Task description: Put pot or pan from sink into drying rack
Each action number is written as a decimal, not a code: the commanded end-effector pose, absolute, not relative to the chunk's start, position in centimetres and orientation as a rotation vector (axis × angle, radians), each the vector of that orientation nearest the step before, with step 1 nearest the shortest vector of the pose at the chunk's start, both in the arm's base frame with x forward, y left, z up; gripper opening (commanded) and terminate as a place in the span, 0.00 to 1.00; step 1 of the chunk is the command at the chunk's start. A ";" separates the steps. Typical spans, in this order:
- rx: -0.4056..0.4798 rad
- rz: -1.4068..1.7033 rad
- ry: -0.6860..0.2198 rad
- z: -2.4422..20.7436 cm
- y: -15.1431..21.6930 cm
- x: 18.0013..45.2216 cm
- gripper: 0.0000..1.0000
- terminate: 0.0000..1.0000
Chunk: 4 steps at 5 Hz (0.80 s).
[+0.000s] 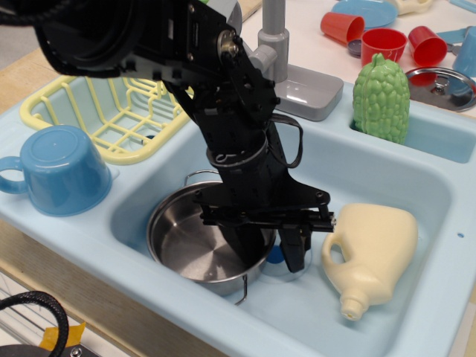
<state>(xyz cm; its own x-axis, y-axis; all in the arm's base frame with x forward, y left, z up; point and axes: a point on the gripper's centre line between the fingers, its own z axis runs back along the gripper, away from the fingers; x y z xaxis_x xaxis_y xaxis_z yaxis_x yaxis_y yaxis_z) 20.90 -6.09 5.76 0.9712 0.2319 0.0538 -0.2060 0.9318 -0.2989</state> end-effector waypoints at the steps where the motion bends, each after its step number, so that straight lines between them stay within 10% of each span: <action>1: -0.309 0.231 -0.091 6.0 -5.8 21.7 0.00 0.00; 4: -0.148 0.129 -0.074 10.4 -7.5 23.1 0.00 0.00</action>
<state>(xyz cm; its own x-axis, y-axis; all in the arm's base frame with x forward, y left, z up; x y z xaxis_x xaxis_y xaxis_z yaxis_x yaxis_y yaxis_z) 22.44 -7.46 9.87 0.9888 0.1470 0.0263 -0.1432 0.9834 -0.1112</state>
